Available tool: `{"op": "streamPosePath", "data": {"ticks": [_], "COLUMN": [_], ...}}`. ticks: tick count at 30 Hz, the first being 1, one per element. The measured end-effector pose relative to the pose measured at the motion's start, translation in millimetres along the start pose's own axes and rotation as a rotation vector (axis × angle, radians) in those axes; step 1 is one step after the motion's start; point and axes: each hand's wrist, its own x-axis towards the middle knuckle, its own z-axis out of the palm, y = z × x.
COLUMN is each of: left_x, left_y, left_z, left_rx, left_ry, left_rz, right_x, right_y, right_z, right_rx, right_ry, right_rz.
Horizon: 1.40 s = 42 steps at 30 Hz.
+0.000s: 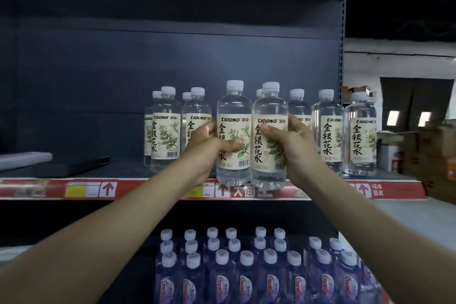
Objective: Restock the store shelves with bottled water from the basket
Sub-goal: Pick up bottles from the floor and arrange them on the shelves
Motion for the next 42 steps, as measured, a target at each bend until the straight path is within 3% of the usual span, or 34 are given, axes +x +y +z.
{"op": "streamPosePath", "data": {"ticks": [6,10,13,18,23,27,31,42], "left_x": [9.0,10.0,9.4,6.4,2.1,-5.0,2.2,19.2], "left_y": [-14.9,-17.5,-19.0,-26.4,-34.5,-40.6,-46.4,-58.8], "left_z": [0.7,1.4,2.9,10.1,10.0,8.6,4.1,8.4], "left_rx": [0.045,0.343,0.524,0.612,0.715,0.795,0.822,0.991], "left_ry": [-0.023,0.043,0.116,0.191,0.128,0.149,0.176,0.332], "left_rz": [0.039,0.061,0.192,0.344,0.308,0.24,0.278,0.275], "right_x": [9.4,14.2,14.0,6.7,0.3,-13.0,-12.9,6.7], "right_y": [11.6,23.8,24.1,15.9,26.5,29.8,26.8,50.3], "right_z": [2.0,4.1,6.7,10.5,3.1,0.5,1.0,12.1], "right_rx": [-0.072,-0.253,-0.387,-0.566,-0.729,-0.843,-0.944,-0.89], "right_ry": [0.041,0.104,0.102,0.185,0.138,0.092,0.11,0.214], "right_rz": [-0.066,-0.179,-0.191,-0.221,-0.205,-0.172,-0.17,-0.181]}}
